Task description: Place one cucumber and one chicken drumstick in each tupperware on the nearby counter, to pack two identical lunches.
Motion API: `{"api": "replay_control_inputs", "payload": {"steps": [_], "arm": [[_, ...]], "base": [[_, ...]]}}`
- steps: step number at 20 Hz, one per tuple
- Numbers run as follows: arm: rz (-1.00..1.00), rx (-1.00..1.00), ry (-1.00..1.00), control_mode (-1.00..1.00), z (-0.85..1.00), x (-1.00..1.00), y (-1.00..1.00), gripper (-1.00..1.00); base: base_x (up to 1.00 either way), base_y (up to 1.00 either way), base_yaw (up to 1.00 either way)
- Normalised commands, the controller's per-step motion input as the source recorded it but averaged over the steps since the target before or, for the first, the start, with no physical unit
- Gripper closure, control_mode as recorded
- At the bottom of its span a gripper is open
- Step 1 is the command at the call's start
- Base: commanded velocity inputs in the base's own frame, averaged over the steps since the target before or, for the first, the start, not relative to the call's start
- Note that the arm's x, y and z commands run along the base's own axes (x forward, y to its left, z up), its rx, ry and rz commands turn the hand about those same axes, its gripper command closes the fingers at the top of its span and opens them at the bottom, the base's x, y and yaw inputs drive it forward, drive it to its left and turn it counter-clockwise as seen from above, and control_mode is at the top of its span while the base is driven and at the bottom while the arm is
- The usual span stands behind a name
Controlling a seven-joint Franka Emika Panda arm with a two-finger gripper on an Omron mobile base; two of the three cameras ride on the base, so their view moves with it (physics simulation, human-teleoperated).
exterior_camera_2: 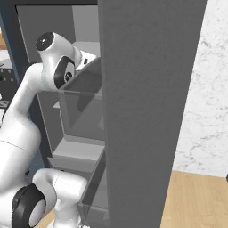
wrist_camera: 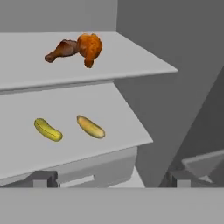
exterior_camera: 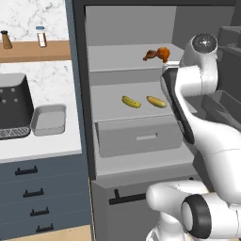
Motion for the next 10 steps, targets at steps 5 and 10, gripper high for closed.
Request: {"api": "replay_control_inputs", "payload": {"steps": [5, 10], "arm": [[-0.02, 0.0, -0.11, -1.0, 0.34, 0.36, -0.02, -1.0], [0.0, 0.01, -0.09, -1.0, 0.19, 0.64, -0.13, -1.0]], "base": [[0.0, 0.0, 0.0], [0.0, 0.0, 0.0]]}}
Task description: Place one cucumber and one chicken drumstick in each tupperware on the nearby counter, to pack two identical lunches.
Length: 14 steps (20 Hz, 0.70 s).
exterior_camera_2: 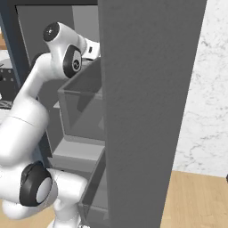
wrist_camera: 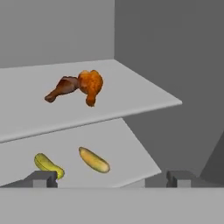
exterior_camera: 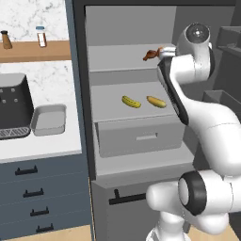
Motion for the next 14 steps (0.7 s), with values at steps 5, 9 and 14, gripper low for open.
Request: {"api": "replay_control_inputs", "payload": {"steps": [5, 9, 14], "arm": [[0.01, 0.01, 0.07, -1.0, 0.0, 0.87, -0.18, -1.0], [0.06, 0.05, 0.08, -1.0, 0.0, 0.92, -0.11, -1.0], [0.06, 0.06, 0.09, -1.0, -0.04, 0.95, -0.26, -1.0]], "base": [[0.0, 0.0, 0.0], [0.0, 0.0, 0.0], [0.0, 0.0, 0.0]]}}
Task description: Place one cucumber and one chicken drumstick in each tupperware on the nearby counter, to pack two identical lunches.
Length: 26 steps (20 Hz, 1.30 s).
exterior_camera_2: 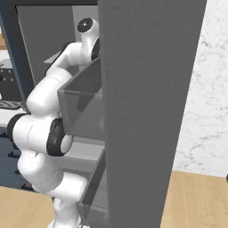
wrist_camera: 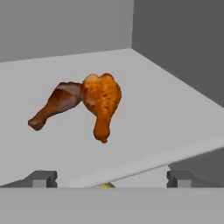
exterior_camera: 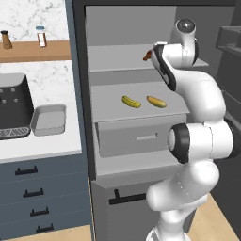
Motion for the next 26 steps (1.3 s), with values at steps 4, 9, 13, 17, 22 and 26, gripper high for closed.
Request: {"api": "replay_control_inputs", "payload": {"steps": [4, 9, 13, 17, 22, 26], "arm": [[0.05, 0.03, 0.13, -1.0, -0.1, 0.82, -0.34, -1.0], [0.08, 0.01, 0.05, -1.0, -0.16, 0.53, -0.01, -1.0], [0.06, 0.0, 0.02, -1.0, -0.3, 0.36, 0.0, -1.0], [0.02, 0.0, 0.02, -1.0, -0.41, 0.22, 0.0, -1.0], [0.0, 0.03, 0.0, -1.0, -0.18, 0.16, 0.0, -1.0], [0.0, 0.02, 0.01, -1.0, -0.18, 0.11, 0.0, -1.0]], "base": [[0.0, 0.0, 0.0], [0.0, 0.0, 0.0], [0.0, 0.0, 0.0], [0.0, 0.0, 0.0], [0.0, 0.0, 0.0], [0.0, 0.0, 0.0]]}}
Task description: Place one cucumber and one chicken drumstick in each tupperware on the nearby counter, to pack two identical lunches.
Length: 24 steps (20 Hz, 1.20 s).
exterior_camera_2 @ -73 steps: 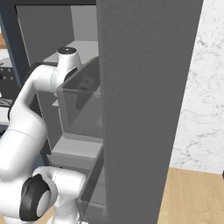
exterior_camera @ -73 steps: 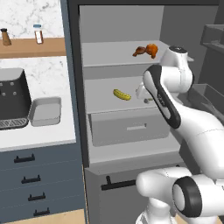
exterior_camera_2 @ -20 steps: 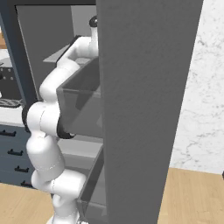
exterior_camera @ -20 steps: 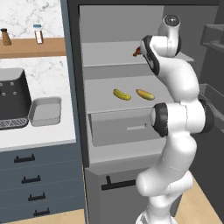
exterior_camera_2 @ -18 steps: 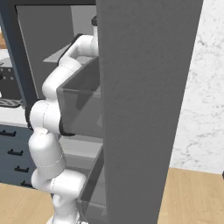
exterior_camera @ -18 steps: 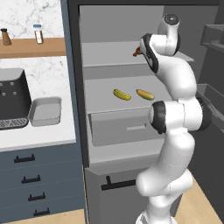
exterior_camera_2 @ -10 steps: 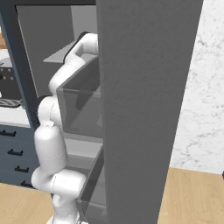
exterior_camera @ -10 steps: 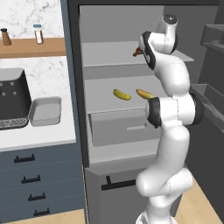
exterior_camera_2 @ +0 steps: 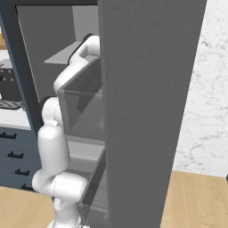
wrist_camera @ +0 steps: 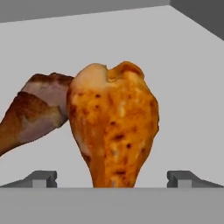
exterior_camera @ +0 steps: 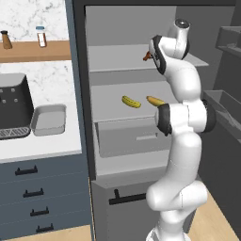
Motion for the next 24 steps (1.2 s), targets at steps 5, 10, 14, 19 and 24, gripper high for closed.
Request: {"api": "replay_control_inputs", "payload": {"steps": [5, 10, 14, 19, 24], "arm": [[0.0, 0.03, 0.07, -1.0, -0.29, 0.05, 0.0, -1.0], [0.0, 0.02, 0.01, -1.0, -0.18, 0.0, 0.0, 1.0], [0.0, 0.01, -0.02, -1.0, -0.12, -0.16, 0.01, 1.0], [0.0, 0.0, -0.05, -1.0, -0.28, -0.27, 0.15, 1.0], [-0.01, -0.05, -0.26, -1.0, -0.5, -0.48, 0.2, 1.0]], "base": [[0.0, 0.0, 0.0], [0.0, 0.0, 0.0], [0.0, 0.0, 0.0], [0.0, 0.0, 0.0], [0.0, 0.0, 0.0]]}}
